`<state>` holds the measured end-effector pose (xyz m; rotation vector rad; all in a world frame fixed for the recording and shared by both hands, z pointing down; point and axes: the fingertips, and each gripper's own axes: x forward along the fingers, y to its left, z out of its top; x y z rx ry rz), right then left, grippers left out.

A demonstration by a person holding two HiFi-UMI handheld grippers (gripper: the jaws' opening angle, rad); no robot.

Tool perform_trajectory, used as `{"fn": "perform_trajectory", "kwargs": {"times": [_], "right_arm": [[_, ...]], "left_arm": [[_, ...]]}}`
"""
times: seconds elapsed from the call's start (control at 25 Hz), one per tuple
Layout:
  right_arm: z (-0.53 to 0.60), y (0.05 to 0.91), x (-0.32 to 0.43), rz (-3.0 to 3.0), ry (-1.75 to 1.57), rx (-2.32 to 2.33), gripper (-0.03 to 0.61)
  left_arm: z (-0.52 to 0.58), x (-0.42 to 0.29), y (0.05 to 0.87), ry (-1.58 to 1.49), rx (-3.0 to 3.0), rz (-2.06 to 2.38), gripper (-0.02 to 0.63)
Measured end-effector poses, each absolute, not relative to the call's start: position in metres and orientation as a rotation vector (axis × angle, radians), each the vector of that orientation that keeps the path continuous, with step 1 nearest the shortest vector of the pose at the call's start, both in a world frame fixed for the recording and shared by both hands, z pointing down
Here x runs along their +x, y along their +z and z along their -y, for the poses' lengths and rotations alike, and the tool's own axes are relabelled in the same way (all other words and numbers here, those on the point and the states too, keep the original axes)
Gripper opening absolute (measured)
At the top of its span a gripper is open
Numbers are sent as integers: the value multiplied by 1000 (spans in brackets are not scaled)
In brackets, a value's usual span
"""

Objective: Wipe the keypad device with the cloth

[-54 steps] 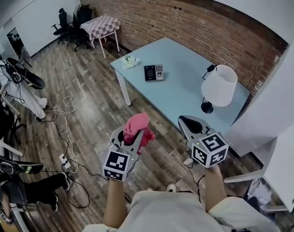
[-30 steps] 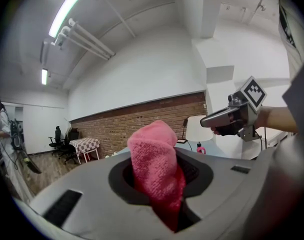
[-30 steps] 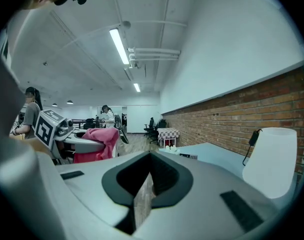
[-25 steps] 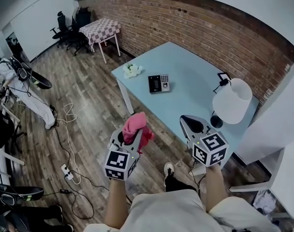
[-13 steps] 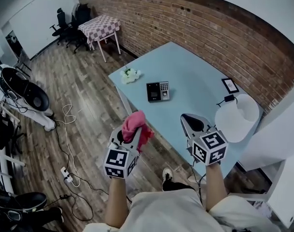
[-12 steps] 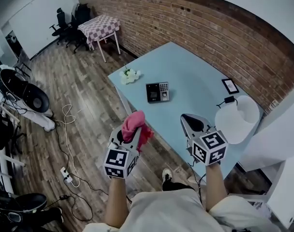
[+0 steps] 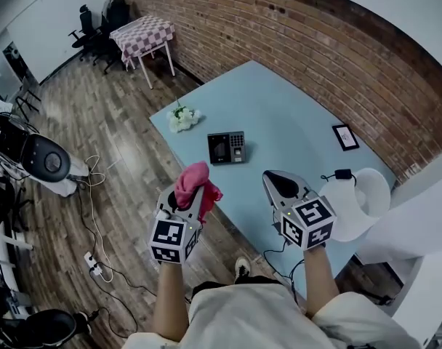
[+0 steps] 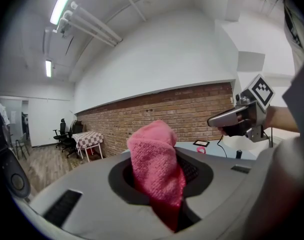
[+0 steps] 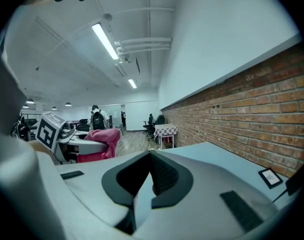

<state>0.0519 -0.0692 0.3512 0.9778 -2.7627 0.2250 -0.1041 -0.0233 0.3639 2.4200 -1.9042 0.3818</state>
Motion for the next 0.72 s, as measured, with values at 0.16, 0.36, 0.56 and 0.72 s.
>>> {"fn": "perform_trajectory", "kwargs": {"times": [0.16,0.36,0.56,0.72], "right_arm": [[91,357,49,2761,278,976,20],[116,371,49,2732,306,1003,20],[140,383,48,2695,326,1048,20],[164,388,40,2676,329,1084,20]], "left_arm": [[52,-105,367,410,2406,1911,129],[84,-120,382,444,2382,1909,129],[122,-132,401,472,2376,1871,129],[159,-141,417,504,2398,1843,129]]}}
